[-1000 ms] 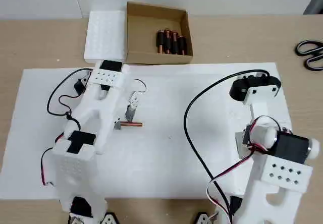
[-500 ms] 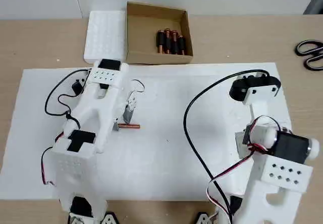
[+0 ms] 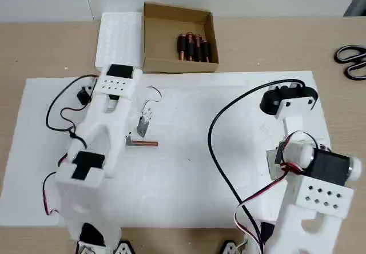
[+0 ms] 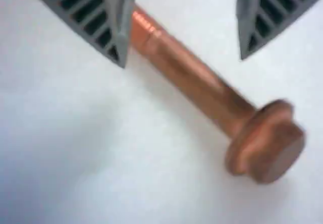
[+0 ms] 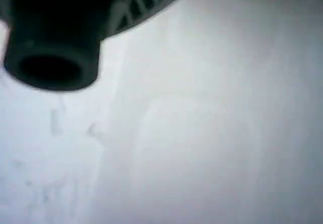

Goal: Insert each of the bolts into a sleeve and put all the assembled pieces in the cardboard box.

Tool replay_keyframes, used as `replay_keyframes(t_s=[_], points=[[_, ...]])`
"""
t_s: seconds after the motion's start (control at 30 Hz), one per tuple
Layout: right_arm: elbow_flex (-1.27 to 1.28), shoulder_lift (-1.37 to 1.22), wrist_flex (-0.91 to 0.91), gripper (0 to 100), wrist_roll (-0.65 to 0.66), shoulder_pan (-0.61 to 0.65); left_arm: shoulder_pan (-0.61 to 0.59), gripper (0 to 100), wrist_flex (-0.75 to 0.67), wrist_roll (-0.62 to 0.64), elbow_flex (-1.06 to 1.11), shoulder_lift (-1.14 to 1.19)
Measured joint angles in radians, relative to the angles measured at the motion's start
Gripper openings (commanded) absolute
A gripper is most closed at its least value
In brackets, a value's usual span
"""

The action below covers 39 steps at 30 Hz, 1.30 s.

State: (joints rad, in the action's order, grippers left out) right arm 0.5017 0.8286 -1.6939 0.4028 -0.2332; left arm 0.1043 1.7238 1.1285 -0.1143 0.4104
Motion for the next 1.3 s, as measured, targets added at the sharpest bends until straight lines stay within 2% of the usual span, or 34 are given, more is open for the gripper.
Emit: replay_keyframes(t_s=[0.27,0.63,1.07,1.3], points=[[0.003,0.000,0.000,0.4,0.000,0.000,-0.003,14,0.000,-0.015,0.066,-0.020],[0.046,0.000,0.000,0.4,0.000,0.000,-0.115,14,-0.002,-0.041,0.078,-0.026],[0.048,0.000,0.000,0.4,0.000,0.000,-0.041,14,-0.002,-0.043,0.078,-0.026],[0.048,0.000,0.000,0.4,0.000,0.000,-0.048,14,-0.002,-0.041,0.103,-0.031]])
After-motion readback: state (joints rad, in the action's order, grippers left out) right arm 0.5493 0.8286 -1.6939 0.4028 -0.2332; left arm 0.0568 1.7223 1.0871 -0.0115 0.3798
